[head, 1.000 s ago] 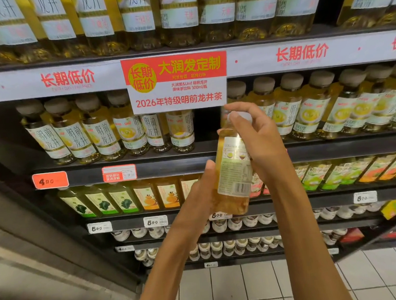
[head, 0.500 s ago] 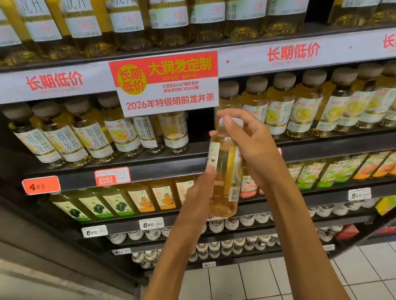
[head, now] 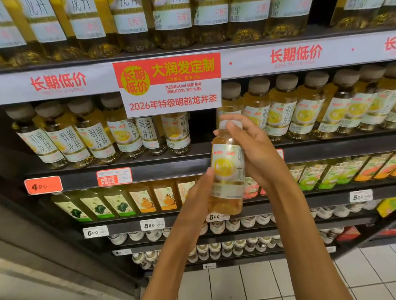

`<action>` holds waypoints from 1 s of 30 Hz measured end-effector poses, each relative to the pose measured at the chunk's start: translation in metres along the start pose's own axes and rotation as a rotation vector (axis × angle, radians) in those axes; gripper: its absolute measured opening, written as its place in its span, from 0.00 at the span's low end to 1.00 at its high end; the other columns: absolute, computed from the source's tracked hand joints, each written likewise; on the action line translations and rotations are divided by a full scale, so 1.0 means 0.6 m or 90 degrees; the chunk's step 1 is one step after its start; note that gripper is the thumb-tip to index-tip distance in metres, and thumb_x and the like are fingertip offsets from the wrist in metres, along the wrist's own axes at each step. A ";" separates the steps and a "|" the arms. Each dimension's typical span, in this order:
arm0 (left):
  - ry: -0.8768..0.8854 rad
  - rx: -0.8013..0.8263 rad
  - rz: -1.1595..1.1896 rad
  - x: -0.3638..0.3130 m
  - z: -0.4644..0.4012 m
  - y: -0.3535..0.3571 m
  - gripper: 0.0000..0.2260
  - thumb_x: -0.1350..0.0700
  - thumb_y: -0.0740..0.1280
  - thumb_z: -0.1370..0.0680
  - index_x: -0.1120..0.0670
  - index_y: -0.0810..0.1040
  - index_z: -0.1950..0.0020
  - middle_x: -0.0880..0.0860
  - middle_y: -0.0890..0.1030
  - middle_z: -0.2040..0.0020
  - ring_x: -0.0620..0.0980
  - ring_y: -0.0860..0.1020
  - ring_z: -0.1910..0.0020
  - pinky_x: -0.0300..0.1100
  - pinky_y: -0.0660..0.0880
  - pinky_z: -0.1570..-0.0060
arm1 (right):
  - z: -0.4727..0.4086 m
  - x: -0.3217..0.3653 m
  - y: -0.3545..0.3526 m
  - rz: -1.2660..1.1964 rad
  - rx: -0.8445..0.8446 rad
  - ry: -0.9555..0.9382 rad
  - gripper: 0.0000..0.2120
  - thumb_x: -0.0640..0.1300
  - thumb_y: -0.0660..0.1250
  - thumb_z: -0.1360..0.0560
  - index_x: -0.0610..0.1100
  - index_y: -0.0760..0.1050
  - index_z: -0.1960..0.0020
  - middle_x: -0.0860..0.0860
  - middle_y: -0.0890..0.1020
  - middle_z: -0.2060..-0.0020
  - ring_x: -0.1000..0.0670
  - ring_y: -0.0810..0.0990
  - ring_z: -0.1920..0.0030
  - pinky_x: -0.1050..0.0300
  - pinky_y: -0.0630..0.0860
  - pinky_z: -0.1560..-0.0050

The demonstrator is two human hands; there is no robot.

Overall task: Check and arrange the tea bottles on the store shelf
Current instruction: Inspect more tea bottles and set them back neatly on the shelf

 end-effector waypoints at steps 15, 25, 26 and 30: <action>0.239 -0.033 -0.150 -0.030 -0.030 -0.036 0.30 0.63 0.77 0.32 0.45 0.71 0.35 0.42 0.80 0.42 0.40 0.78 0.42 0.31 0.74 0.48 | 0.041 0.034 0.030 -0.052 0.232 -0.112 0.23 0.33 0.75 0.38 0.49 0.80 0.46 0.48 0.83 0.46 0.48 0.79 0.43 0.56 0.77 0.46; 0.140 -0.057 0.001 0.015 -0.040 -0.040 0.18 0.49 0.68 0.27 0.54 0.76 0.39 0.49 0.84 0.47 0.46 0.81 0.46 0.33 0.76 0.54 | 0.000 -0.025 0.017 0.049 0.057 -0.059 0.32 0.39 0.72 0.28 0.50 0.65 0.28 0.47 0.71 0.30 0.46 0.67 0.29 0.39 0.66 0.31; 0.150 -0.068 -0.009 0.013 -0.043 -0.041 0.19 0.50 0.67 0.27 0.55 0.76 0.38 0.49 0.83 0.46 0.43 0.81 0.47 0.32 0.75 0.54 | -0.004 -0.026 0.016 0.051 0.052 -0.067 0.32 0.37 0.72 0.28 0.49 0.65 0.28 0.47 0.72 0.32 0.46 0.70 0.31 0.39 0.68 0.32; 0.212 -0.122 -0.124 -0.015 -0.059 -0.051 0.24 0.47 0.66 0.26 0.57 0.73 0.33 0.53 0.77 0.41 0.38 0.79 0.47 0.33 0.75 0.51 | -0.021 -0.015 0.015 0.059 0.032 -0.101 0.32 0.34 0.71 0.29 0.45 0.63 0.28 0.47 0.75 0.34 0.48 0.75 0.35 0.41 0.70 0.34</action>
Point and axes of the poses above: each hand's wrist, its own z-axis away from the middle knuckle, its own y-axis out of the palm, x = y × z, the point moved 7 cm from there along -z, towards the middle knuckle
